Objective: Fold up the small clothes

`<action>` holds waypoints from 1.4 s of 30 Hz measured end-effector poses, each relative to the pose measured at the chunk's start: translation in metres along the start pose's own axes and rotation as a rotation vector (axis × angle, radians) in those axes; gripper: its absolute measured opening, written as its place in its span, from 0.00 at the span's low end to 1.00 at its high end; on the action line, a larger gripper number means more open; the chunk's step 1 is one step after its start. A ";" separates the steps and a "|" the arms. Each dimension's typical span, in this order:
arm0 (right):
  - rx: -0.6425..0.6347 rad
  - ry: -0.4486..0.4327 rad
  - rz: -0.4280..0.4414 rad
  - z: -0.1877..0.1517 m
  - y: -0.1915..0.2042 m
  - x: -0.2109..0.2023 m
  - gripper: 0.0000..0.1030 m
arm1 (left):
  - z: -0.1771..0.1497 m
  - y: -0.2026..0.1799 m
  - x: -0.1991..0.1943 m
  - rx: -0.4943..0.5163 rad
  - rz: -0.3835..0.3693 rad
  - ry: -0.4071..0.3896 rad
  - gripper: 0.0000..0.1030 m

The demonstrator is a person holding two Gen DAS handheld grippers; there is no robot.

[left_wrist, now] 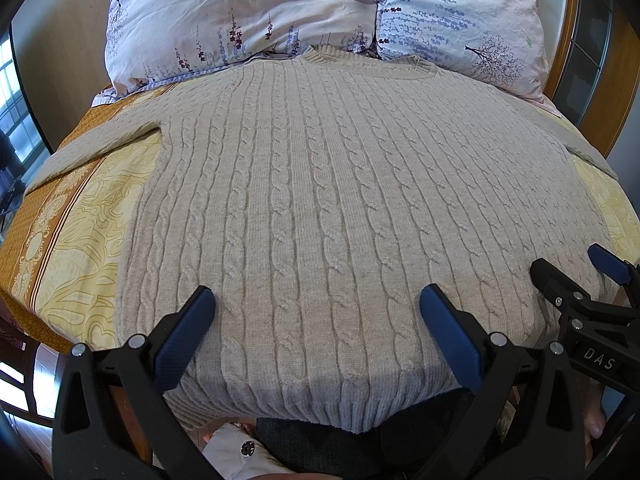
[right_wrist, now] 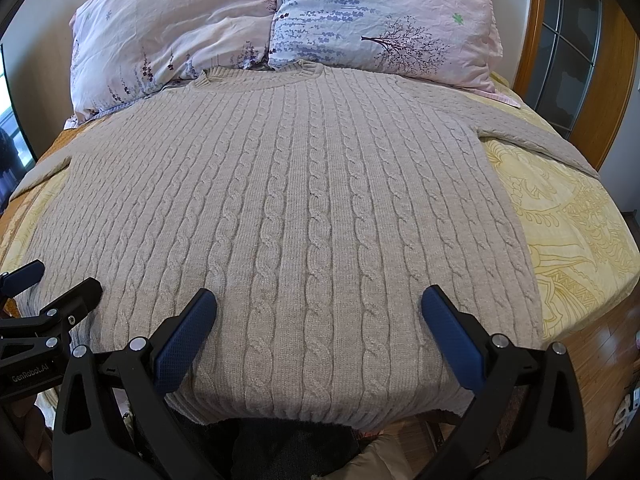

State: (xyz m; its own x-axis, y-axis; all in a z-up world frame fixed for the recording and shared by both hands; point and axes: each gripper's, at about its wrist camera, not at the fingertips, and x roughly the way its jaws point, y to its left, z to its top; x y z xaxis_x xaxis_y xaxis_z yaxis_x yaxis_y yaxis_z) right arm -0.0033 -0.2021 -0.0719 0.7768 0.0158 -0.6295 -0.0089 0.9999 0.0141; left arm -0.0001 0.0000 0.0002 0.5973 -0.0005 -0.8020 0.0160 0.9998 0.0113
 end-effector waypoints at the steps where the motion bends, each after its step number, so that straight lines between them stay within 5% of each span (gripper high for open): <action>1: 0.000 0.000 0.000 0.000 0.000 0.000 0.99 | 0.000 0.000 0.000 0.000 0.000 0.000 0.98; 25: -0.020 -0.002 0.013 -0.004 -0.004 0.005 0.99 | 0.003 -0.001 0.001 0.006 -0.001 0.019 0.98; 34: -0.073 -0.098 0.101 -0.003 -0.012 0.004 0.99 | 0.010 -0.001 0.005 0.021 -0.007 0.050 0.98; 42: 0.299 -0.108 0.135 0.066 -0.125 0.009 0.99 | 0.036 -0.004 0.012 0.080 0.019 0.035 0.98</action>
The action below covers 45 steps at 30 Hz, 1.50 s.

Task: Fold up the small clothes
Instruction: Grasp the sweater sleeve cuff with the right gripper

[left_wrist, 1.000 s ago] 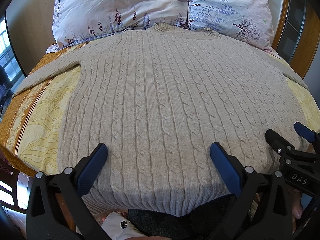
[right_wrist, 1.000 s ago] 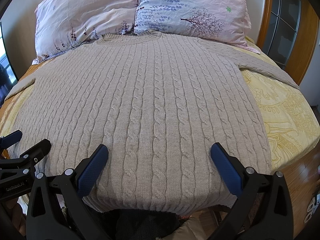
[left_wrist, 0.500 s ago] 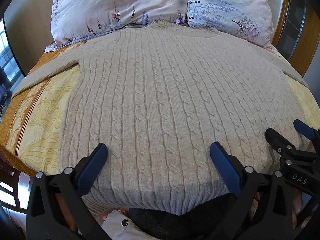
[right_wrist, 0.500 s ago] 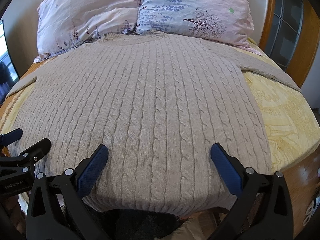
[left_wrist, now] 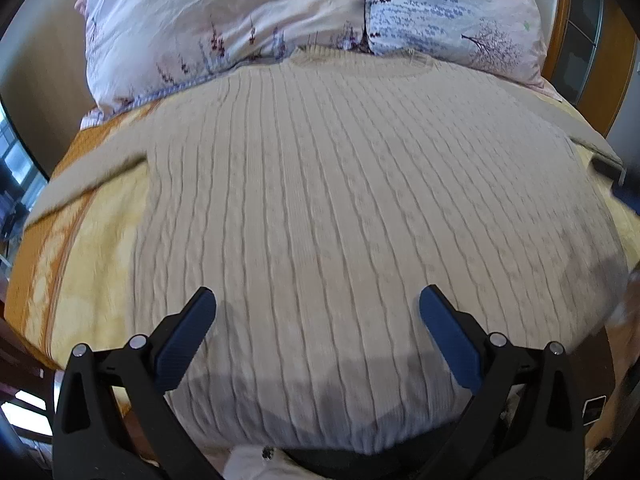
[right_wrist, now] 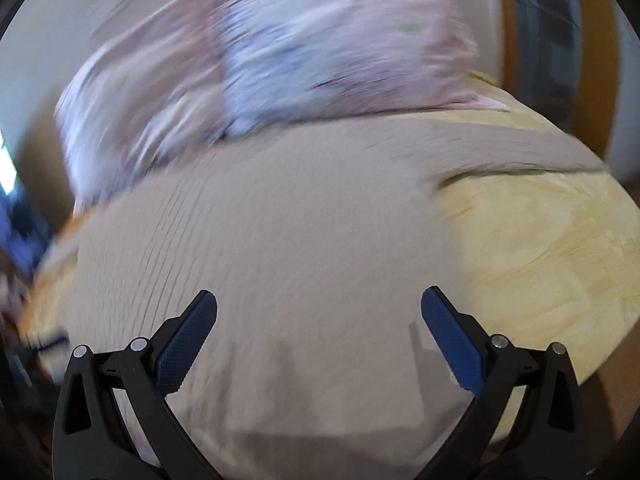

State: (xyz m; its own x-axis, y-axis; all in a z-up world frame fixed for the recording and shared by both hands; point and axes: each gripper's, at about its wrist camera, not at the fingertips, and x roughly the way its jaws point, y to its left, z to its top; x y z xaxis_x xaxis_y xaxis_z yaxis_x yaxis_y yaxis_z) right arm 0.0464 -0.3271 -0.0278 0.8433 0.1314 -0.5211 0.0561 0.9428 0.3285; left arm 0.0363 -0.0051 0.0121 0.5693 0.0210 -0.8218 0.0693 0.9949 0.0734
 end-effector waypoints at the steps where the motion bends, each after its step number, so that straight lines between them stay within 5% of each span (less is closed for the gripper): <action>1: 0.055 0.000 -0.004 0.012 -0.014 0.002 0.99 | 0.005 0.001 0.002 0.000 -0.006 0.001 0.98; 8: 0.465 -0.011 -0.061 0.077 -0.126 0.029 0.77 | 0.049 0.016 0.020 -0.022 -0.018 0.023 0.98; 17: 0.697 0.019 -0.067 0.086 -0.184 0.063 0.57 | 0.083 0.027 0.036 -0.041 -0.037 0.032 0.98; 24: 0.694 -0.010 -0.080 0.091 -0.193 0.066 0.46 | 0.090 0.038 0.051 -0.132 -0.197 0.066 0.98; 30: 0.743 -0.073 -0.109 0.090 -0.215 0.063 0.33 | 0.094 0.042 0.049 -0.122 -0.177 0.013 0.98; 34: 0.709 -0.075 -0.147 0.093 -0.213 0.065 0.13 | 0.099 0.049 0.052 -0.137 -0.173 0.014 0.98; 41: 0.523 -0.181 -0.156 0.117 -0.173 0.043 0.11 | 0.100 0.067 0.059 -0.207 -0.250 0.025 0.98; 45: 0.384 -0.249 -0.064 0.132 -0.123 0.026 0.10 | 0.101 0.073 0.058 -0.233 -0.301 0.002 0.98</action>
State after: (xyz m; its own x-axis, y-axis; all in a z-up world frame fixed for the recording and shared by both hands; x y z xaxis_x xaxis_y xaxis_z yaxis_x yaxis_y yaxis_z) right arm 0.1319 -0.4799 0.0228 0.9317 -0.0450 -0.3604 0.2665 0.7590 0.5941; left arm 0.1565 0.0587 0.0269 0.5503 -0.2754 -0.7882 0.0449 0.9524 -0.3014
